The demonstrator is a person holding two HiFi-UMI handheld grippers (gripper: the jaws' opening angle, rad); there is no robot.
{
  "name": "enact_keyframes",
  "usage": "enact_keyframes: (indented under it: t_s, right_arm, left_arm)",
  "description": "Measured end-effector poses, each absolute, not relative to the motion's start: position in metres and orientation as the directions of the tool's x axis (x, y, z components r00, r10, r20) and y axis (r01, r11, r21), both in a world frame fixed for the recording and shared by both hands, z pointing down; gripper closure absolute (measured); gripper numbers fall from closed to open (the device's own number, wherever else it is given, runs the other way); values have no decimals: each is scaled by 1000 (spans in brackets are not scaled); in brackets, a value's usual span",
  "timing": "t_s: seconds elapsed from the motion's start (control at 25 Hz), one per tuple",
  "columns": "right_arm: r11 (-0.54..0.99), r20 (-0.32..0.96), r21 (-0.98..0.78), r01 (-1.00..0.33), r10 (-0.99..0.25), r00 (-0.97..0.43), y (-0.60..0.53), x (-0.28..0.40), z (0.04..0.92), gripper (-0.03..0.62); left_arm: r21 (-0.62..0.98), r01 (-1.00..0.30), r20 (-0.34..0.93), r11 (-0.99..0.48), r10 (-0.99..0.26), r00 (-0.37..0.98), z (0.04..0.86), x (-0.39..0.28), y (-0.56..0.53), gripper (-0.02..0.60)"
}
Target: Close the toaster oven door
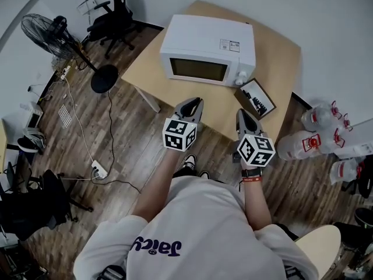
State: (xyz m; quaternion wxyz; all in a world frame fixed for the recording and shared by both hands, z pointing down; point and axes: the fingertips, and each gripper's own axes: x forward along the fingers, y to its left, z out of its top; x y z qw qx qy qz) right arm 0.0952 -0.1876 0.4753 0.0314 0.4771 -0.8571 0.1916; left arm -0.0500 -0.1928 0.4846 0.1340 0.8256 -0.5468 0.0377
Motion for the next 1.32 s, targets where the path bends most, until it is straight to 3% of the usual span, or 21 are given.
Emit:
enact_keyframes:
  t_s: [0.52, 1.0, 1.32]
  right_arm:
    - [463, 227, -287, -839, -818, -529, -162, 113, 474, 580]
    - [430, 267, -276, -859, -825, -499, -165, 113, 486, 580]
    - [406, 290, -280, -870, -828, -480, -190, 102, 498, 580]
  left_arm:
    - [181, -913, 188, -365, -899, 396, 474, -33, -148, 552]
    - [223, -857, 173, -464, -847, 503, 486, -22, -155, 552]
    - [236, -829, 229, -507, -801, 554, 515, -23, -184, 552]
